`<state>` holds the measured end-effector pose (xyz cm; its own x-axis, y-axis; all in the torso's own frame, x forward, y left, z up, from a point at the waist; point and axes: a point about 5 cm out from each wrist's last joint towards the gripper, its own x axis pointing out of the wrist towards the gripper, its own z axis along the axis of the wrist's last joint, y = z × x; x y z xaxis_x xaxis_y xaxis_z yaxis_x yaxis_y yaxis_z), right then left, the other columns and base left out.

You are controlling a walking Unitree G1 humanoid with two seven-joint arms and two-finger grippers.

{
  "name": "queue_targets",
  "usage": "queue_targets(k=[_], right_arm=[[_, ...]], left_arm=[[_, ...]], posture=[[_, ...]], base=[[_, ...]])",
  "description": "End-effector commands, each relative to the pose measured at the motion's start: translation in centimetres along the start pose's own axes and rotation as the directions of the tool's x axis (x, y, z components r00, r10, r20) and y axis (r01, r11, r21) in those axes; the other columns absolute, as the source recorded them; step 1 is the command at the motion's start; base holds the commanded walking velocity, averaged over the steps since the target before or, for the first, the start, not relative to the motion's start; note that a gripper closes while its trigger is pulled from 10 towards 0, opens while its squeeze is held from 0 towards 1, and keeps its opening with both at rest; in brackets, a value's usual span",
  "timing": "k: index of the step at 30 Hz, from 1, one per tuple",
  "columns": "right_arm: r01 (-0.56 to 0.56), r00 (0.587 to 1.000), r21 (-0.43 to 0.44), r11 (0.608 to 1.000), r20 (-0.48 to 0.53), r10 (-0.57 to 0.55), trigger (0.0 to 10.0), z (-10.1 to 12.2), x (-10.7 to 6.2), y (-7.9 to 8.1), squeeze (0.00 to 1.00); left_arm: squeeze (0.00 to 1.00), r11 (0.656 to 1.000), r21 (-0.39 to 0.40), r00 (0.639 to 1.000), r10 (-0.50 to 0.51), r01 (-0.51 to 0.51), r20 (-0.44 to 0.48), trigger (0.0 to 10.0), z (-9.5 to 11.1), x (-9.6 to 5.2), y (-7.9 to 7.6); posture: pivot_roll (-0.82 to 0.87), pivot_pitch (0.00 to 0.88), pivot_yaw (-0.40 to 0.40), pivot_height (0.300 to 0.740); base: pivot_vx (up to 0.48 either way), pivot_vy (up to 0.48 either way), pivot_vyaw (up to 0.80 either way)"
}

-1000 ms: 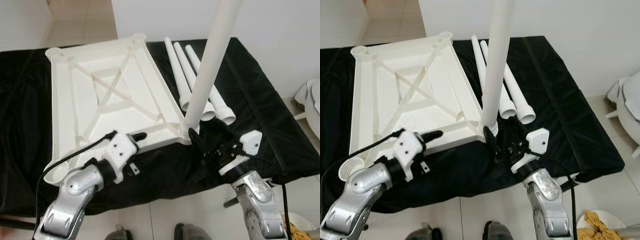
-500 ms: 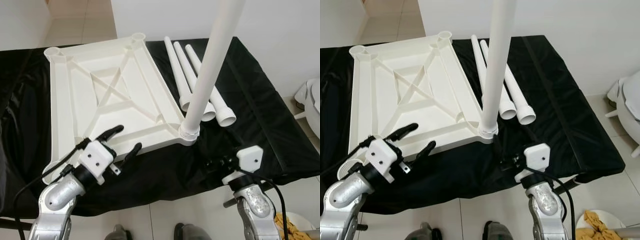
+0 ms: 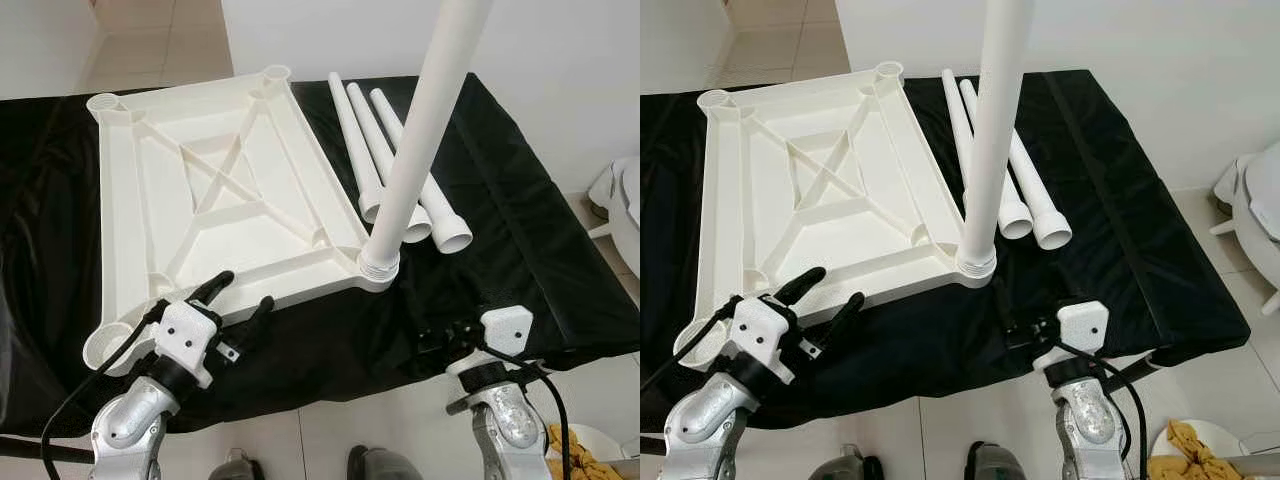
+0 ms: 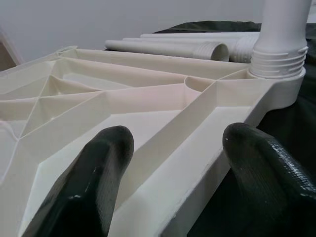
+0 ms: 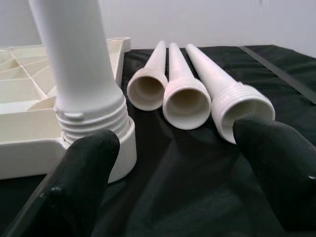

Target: Building children table

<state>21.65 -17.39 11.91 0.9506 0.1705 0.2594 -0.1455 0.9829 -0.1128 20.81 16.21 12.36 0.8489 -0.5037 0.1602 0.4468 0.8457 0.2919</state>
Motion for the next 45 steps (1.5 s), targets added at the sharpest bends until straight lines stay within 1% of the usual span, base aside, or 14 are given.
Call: queue_targets(k=[1, 3, 4, 5, 15, 19, 22, 23, 25, 29, 32, 37, 40, 45], right_arm=[[-0.005, 1.0, 0.012, 1.0, -0.014, 0.005, 10.0, -0.4, -0.2, 0.3, 0.0], [-0.061, 0.998, -0.019, 0.998, -0.035, 0.06, 10.0, -1.1, -0.9, 0.5, 0.0], [-0.061, 0.998, -0.019, 0.998, -0.035, 0.06, 10.0, -1.1, -0.9, 0.5, 0.0], [-0.109, 0.993, -0.035, 0.993, -0.053, 0.108, 10.0, -1.5, -1.3, 0.6, 0.0], [-0.174, 0.984, -0.031, 0.984, -0.046, 0.172, 10.0, -1.4, -1.1, 1.0, 0.0], [-0.092, 0.995, 0.021, 0.996, -0.031, 0.093, 10.0, -1.1, -0.2, 0.6, 0.0], [-0.071, 0.997, 0.029, 0.997, -0.033, 0.072, 10.0, -1.1, -0.1, 0.5, 0.0], [-0.031, 0.999, 0.035, 0.999, -0.032, 0.032, 10.0, -1.0, 0.1, 0.4, 0.0], [-0.031, 0.999, 0.035, 0.999, -0.032, 0.032, 10.0, -1.0, 0.1, 0.4, 0.0], [0.039, 0.998, 0.061, 0.997, -0.046, -0.036, 10.0, -0.7, 0.4, -0.1, 0.0], [0.047, 0.998, 0.065, 0.997, -0.051, -0.044, 10.0, -0.7, 0.5, -0.1, 0.0], [0.025, 0.999, 0.071, 0.997, -0.042, -0.022, 10.0, -0.2, 1.2, 0.6, 0.0], [0.018, 0.999, 0.062, 0.998, -0.034, -0.016, 10.0, 0.2, 1.5, 0.8, 0.0], [0.008, 1.0, 0.034, 0.999, -0.019, -0.008, 10.0, 0.8, 2.0, 1.1, 0.0]], left_arm=[[0.0, 0.929, 0.009, 0.929, 0.369, -0.369, -0.022, 10.0, -0.6, -0.8, 1.5], [0.0, 0.957, 0.061, 0.959, 0.285, -0.284, -0.005, 10.0, -0.7, -1.0, 0.7], [0.0, 0.957, 0.061, 0.959, 0.285, -0.284, -0.005, 10.0, -0.7, -1.0, 0.7], [0.0, 0.971, 0.06, 0.973, 0.231, -0.231, -0.008, 10.0, -0.8, -1.2, 0.3], [0.0, 0.979, 0.049, 0.981, 0.195, -0.196, 0.016, 10.0, -0.5, -0.9, 0.5], [0.0, 0.934, -0.045, 0.935, 0.353, -0.354, -0.028, 10.0, -1.1, -1.1, 2.0], [0.0, 0.916, -0.06, 0.918, 0.395, -0.397, -0.04, 10.0, -1.2, -1.4, 2.1], [0.0, 0.876, -0.082, 0.879, 0.471, -0.476, -0.075, 10.0, -1.5, -2.2, 2.1], [0.0, 0.876, -0.082, 0.879, 0.471, -0.476, -0.075, 10.0, -1.5, -2.2, 2.1], [0.0, 0.786, -0.119, 0.794, 0.594, -0.607, -0.125, 10.0, -1.8, -3.5, 2.4], [0.0, 0.773, -0.126, 0.783, 0.609, -0.622, -0.126, 10.0, -1.7, -3.6, 2.5], [0.0, 0.737, -0.178, 0.758, 0.641, -0.652, -0.119, 10.0, -1.0, -3.1, 3.2], [0.0, 0.736, -0.181, 0.757, 0.644, -0.653, -0.113, 10.0, -0.6, -2.8, 3.3], [0.0, 0.756, -0.192, 0.778, 0.622, -0.625, -0.083, 10.0, 0.4, -2.0, 3.0]], posture=[[-0.02, 0.138, 0.039, 0.74], [-0.01, 0.137, 0.034, 0.74], [-0.01, 0.137, 0.034, 0.74], [-0.01, 0.137, 0.035, 0.74], [-0.01, 0.128, 0.038, 0.74], [-0.01, 0.117, 0.04, 0.74], [-0.01, 0.115, 0.041, 0.74], [0.0, 0.112, 0.039, 0.74], [0.0, 0.112, 0.039, 0.74], [0.0, 0.11, 0.035, 0.74], [0.01, 0.104, 0.032, 0.74], [0.02, 0.1, 0.028, 0.74], [0.02, 0.1, 0.026, 0.74], [0.02, 0.103, 0.024, 0.74]], base=[[0.0, 0.0, 0.0], [0.0, 0.0, 0.0], [0.0, 0.0, 0.0], [0.0, 0.0, 0.0], [0.0, 0.0, 0.0], [0.0, 0.0, 0.0], [0.0, 0.0, 0.0], [0.0, 0.0, 0.0], [0.0, 0.0, 0.0], [0.0, 0.0, 0.0], [0.0, 0.0, 0.0], [0.0, 0.0, 0.0], [0.0, 0.0, 0.0], [0.0, 0.0, 0.0]])
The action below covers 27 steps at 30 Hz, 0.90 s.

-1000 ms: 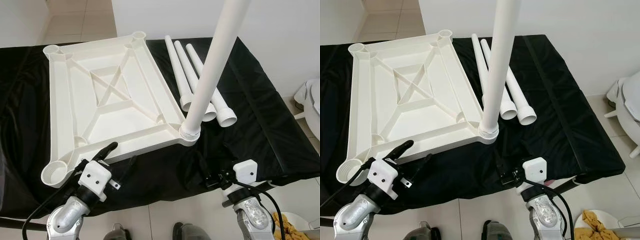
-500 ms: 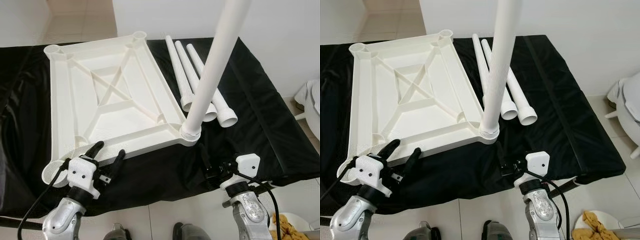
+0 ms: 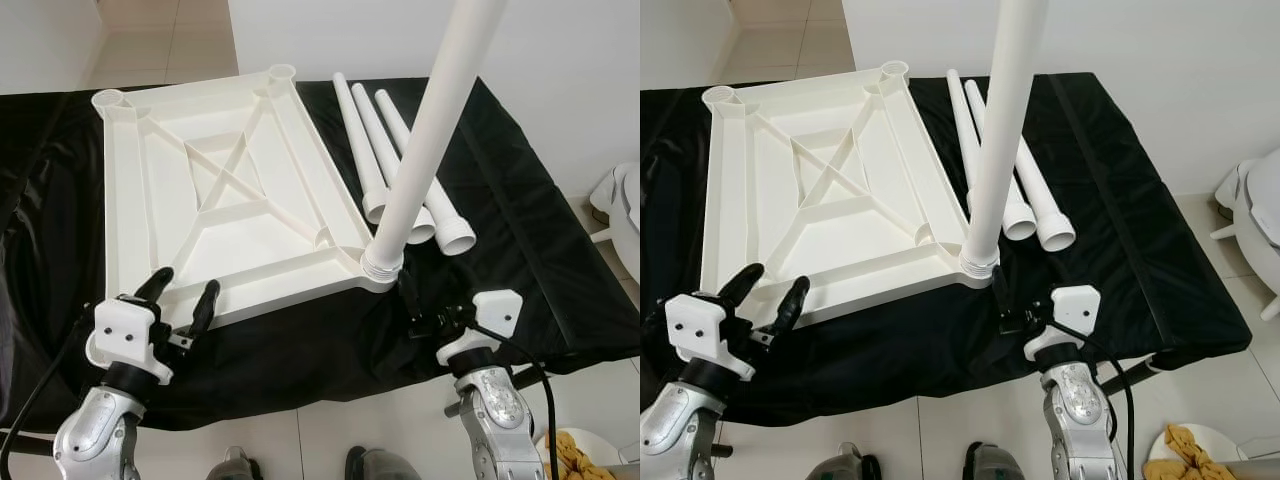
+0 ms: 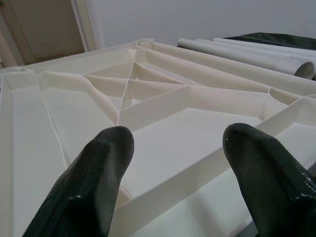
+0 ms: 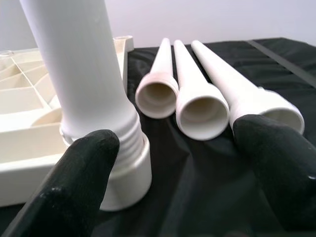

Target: Building children table

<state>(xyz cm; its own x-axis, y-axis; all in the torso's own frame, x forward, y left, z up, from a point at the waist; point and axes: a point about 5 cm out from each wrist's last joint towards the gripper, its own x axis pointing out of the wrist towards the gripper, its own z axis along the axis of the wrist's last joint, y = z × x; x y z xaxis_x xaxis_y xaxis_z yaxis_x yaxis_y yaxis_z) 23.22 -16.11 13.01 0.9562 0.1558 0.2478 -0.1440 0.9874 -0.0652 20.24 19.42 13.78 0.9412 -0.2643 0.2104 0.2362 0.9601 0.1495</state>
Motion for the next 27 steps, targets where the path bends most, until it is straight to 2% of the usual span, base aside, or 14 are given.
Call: queue_targets(k=[1, 11, 21, 27], right_arm=[[-0.008, 1.0, -0.019, 1.0, -0.005, 0.008, 10.0, 0.2, 0.1, 0.2, 0.0], [-0.035, 0.998, -0.003, 0.999, 0.048, 0.035, 10.0, 1.5, 0.7, 0.6, 0.0], [-0.045, 0.998, 0.002, 0.999, 0.042, 0.044, 10.0, 1.7, 0.6, 0.9, 0.0], [-0.058, 0.996, 0.031, 0.998, 0.068, 0.056, 10.0, 2.9, 1.0, 0.8, 0.0]], left_arm=[[0.0, 0.909, -0.115, 0.916, 0.4, -0.4, -0.026, 10.0, -0.5, -0.1, 0.1], [0.0, 0.93, -0.094, 0.934, 0.356, -0.355, -0.007, 10.0, 0.4, 0.6, -0.2], [0.0, 0.937, -0.097, 0.942, 0.335, -0.335, -0.014, 10.0, 0.8, 0.9, -0.5], [0.0, 0.954, -0.078, 0.956, 0.292, -0.289, 0.031, 10.0, 2.3, 1.7, -1.0]], posture=[[0.02, 0.103, 0.024, 0.74], [0.02, 0.108, 0.022, 0.74], [0.02, 0.112, 0.025, 0.74], [0.01, 0.123, 0.026, 0.74]], base=[[0.0, 0.0, 0.0], [0.0, 0.0, 0.0], [0.0, 0.0, 0.0], [0.0, 0.0, 0.0]])
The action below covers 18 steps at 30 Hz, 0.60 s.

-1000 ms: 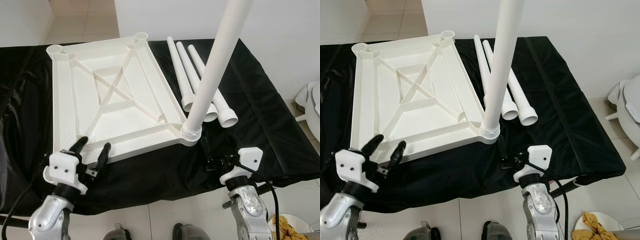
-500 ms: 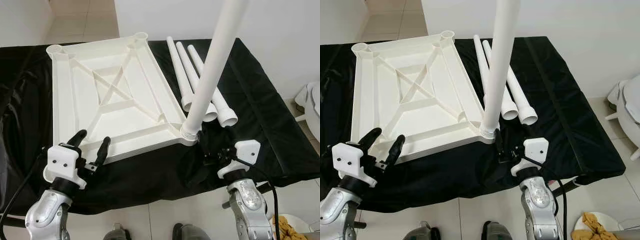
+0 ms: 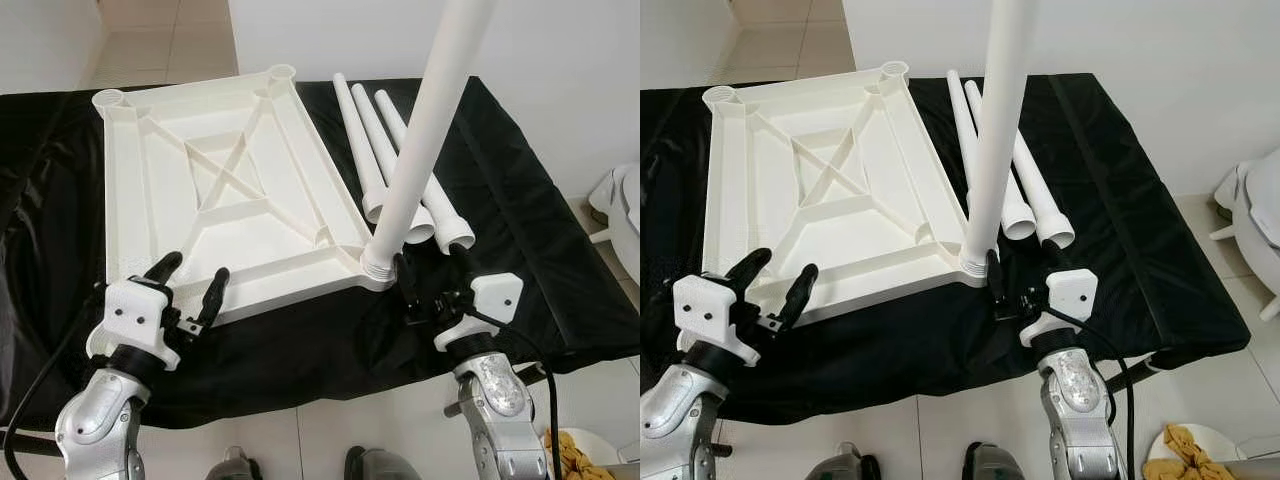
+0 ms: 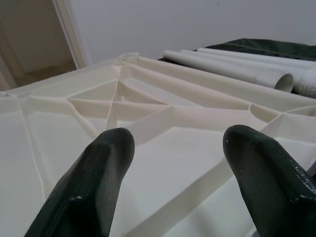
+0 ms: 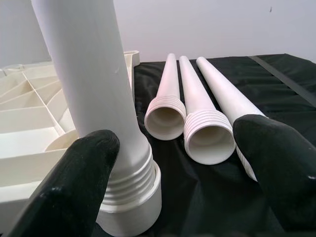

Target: Building children table

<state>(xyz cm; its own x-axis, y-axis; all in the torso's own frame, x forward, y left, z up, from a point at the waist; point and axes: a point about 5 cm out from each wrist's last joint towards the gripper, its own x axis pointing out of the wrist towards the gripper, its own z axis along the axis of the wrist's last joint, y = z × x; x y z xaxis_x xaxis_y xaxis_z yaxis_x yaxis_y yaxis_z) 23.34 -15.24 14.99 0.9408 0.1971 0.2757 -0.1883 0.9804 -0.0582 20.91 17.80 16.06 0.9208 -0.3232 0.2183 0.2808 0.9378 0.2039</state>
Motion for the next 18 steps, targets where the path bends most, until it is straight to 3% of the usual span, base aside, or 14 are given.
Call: queue_targets(k=[1, 2, 4, 8, 18], right_arm=[[-0.016, 0.999, 0.013, 1.0, 0.036, 0.016, 10.0, 1.0, 0.2, 0.1, 0.0], [-0.037, 0.997, 0.041, 0.998, 0.063, 0.035, 10.0, 1.9, 0.5, 0.4, 0.0], [-0.044, 0.997, 0.043, 0.998, 0.068, 0.041, 10.0, 2.0, 0.5, 0.5, 0.0], [-0.054, 0.997, 0.044, 0.998, 0.054, 0.052, 10.0, 1.7, 0.2, 0.6, 0.0], [-0.06, 0.998, 0.058, 0.997, 0.021, 0.059, 10.0, 1.2, -0.4, 0.5, 0.0]], left_arm=[[0.0, 0.931, -0.112, 0.937, 0.349, -0.347, -0.002, 10.0, 0.1, 0.2, 0.1], [0.0, 0.933, -0.143, 0.941, 0.337, -0.33, 0.03, 10.0, 1.2, 0.8, 0.0], [0.0, 0.939, -0.137, 0.946, 0.322, -0.314, 0.034, 10.0, 1.4, 1.0, -0.1], [0.0, 0.944, -0.117, 0.951, 0.309, -0.309, -0.016, 10.0, 0.2, 0.5, -0.2], [0.0, 0.95, -0.116, 0.957, 0.286, -0.291, -0.056, 10.0, -0.5, 0.2, -0.3]], posture=[[0.01, 0.123, 0.026, 0.74], [0.01, 0.121, 0.026, 0.74], [0.01, 0.123, 0.03, 0.74], [0.01, 0.126, 0.033, 0.74], [0.01, 0.12, 0.036, 0.74]], base=[[0.0, 0.0, 0.0], [0.0, 0.0, 0.0], [0.0, 0.0, 0.0], [0.0, 0.0, 0.0], [0.0, 0.0, 0.0]])
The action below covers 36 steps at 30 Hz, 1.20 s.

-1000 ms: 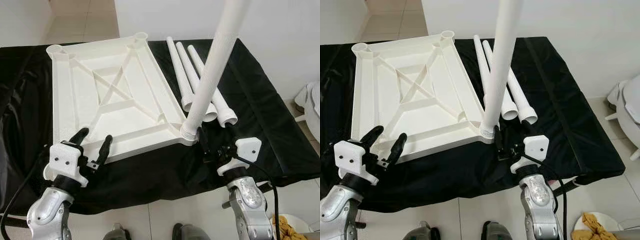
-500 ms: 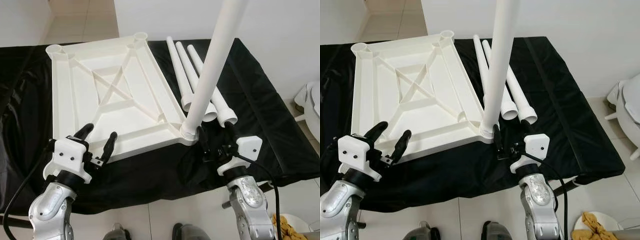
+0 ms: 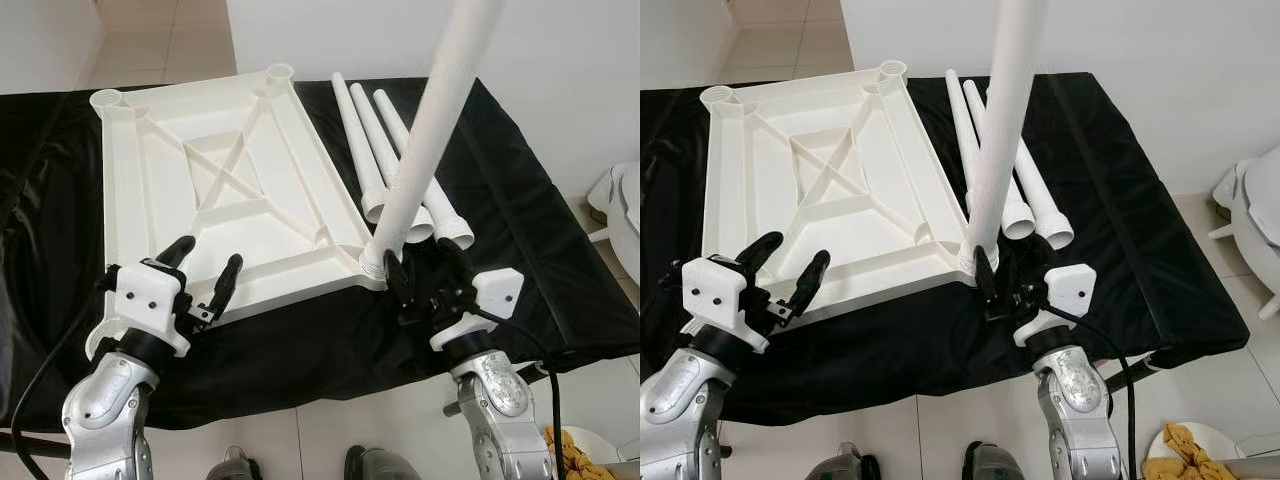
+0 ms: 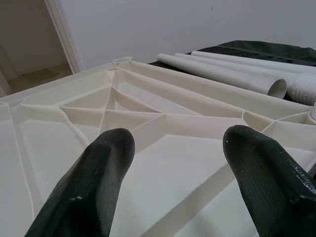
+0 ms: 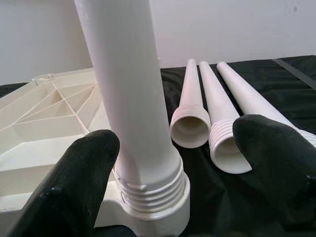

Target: Building children table

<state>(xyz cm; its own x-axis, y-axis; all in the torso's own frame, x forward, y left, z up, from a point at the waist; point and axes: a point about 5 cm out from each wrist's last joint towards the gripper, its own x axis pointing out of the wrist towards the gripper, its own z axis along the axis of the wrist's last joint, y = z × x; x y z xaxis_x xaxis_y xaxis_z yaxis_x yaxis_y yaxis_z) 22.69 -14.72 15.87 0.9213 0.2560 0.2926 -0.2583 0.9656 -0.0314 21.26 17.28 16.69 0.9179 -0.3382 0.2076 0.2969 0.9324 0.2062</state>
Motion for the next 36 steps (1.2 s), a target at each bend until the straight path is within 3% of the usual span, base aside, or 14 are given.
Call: queue_targets(k=[1, 17, 36], right_arm=[[0.004, 1.0, 0.017, 1.0, 0.001, -0.004, 10.0, 0.25, -0.14, -0.11, 0.0], [-0.003, 1.0, 0.029, 1.0, -0.004, 0.003, 10.0, 0.07, 0.35, 0.18, 0.0], [-0.012, 1.0, -0.021, 1.0, -0.011, 0.012, 10.0, -0.67, -0.27, -0.25, 0.0]], left_arm=[[0.0, 0.945, -0.117, 0.952, 0.3, -0.305, -0.053, 10.0, -1.19, -0.5, -0.11], [0.0, 0.944, -0.117, 0.95, 0.302, -0.31, -0.079, 10.0, -1.93, -0.91, -0.25], [0.0, 0.959, -0.082, 0.962, 0.268, -0.272, -0.054, 10.0, -1.87, -0.66, -0.07]], posture=[[0.01, 0.12, 0.036, 0.74], [0.03, 0.116, 0.034, 0.74], [0.02, 0.12, 0.035, 0.74]], base=[[0.0, 0.0, 0.0], [0.0, 0.0, 0.0], [0.0, 0.0, 0.0]])
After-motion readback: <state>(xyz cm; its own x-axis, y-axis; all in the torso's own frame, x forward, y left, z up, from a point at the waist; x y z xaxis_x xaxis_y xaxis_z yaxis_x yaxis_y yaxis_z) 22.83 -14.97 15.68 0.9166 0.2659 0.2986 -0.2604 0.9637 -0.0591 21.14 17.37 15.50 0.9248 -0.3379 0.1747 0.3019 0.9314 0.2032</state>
